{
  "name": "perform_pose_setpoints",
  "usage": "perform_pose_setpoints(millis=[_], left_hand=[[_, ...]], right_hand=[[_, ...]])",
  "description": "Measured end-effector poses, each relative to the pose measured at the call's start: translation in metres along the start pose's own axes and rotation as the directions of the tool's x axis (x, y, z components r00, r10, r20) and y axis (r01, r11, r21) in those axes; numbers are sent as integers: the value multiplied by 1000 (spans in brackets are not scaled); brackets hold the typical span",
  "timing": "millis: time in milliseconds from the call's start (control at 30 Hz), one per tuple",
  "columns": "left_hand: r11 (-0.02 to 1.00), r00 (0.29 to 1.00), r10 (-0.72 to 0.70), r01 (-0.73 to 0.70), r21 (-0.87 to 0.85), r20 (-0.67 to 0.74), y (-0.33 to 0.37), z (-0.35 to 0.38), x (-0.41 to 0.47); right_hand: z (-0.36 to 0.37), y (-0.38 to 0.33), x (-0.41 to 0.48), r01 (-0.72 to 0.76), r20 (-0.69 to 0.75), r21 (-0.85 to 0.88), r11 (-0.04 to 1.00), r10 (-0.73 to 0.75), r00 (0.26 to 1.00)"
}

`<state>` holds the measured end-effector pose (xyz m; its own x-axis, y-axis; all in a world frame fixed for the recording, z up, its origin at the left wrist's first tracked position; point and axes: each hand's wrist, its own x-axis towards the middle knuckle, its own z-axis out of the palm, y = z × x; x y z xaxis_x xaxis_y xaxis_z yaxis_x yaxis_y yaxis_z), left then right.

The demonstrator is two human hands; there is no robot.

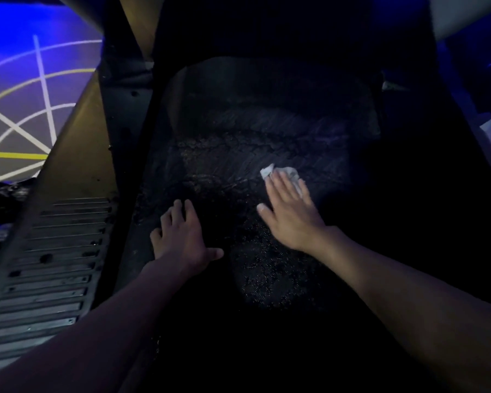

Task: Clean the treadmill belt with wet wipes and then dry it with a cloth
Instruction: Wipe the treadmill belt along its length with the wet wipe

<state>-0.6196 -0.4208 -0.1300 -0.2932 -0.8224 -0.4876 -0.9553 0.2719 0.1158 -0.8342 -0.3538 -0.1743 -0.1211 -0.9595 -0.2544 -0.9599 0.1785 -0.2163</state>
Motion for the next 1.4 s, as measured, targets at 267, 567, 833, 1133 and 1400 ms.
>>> perform_pose_setpoints(millis=[267, 567, 833, 1133, 1400], left_hand=[[997, 997, -70, 70, 23, 25, -5, 0, -4], [998, 999, -42, 42, 42, -2, -27, -7, -2], [989, 987, -144, 146, 10, -75, -30, -3, -11], [995, 992, -101, 102, 5, -76, -38, -5, -12], [994, 1000, -9, 8, -113, -13, -55, 2, -18]], right_hand=[[0, -16, 10, 19, -18, 6, 1000, -19, 1000], [2, -42, 22, 127, -19, -42, 991, -128, 992], [4, -61, 33, 142, -11, -51, 989, -143, 990], [10, -89, 43, 272, 34, -91, 958, -270, 962], [11, -116, 59, 341, 68, -85, 936, -336, 940]])
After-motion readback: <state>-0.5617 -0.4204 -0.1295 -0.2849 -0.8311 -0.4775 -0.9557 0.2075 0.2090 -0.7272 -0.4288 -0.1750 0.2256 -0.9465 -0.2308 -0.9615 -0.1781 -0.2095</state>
